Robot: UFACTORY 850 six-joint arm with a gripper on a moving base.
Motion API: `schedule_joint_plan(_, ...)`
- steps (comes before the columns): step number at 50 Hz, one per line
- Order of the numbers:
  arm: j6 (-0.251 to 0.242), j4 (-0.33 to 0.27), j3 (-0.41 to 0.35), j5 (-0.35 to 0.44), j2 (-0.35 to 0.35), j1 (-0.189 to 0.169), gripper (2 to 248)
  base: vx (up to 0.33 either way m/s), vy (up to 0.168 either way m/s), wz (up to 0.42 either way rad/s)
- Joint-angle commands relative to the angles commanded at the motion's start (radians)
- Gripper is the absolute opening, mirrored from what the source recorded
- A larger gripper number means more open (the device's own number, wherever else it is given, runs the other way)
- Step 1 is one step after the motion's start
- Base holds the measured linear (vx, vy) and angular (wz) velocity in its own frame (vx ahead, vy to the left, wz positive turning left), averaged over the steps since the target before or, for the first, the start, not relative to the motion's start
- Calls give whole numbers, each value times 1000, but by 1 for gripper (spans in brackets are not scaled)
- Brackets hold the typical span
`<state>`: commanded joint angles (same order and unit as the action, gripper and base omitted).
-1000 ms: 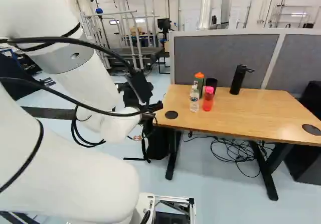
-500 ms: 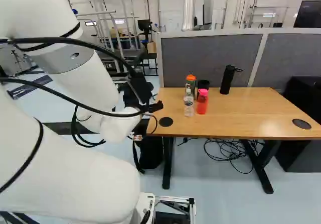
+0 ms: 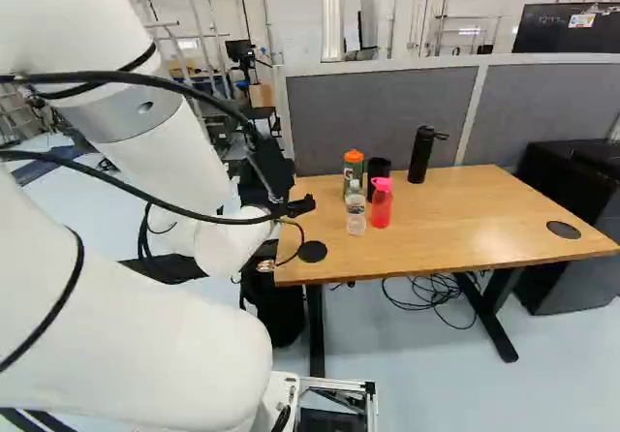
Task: Pick up the green bottle from the table
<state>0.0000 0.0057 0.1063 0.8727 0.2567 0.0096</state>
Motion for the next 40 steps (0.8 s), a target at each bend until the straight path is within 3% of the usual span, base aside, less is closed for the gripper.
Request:
schedule_joint_plan(22, 0, 25, 92, 0, -104, 37, 247, 25, 15, 1)
schedule_joint_plan(40, 0, 103, 189, 0, -206, 62, 247, 0, 0, 0)
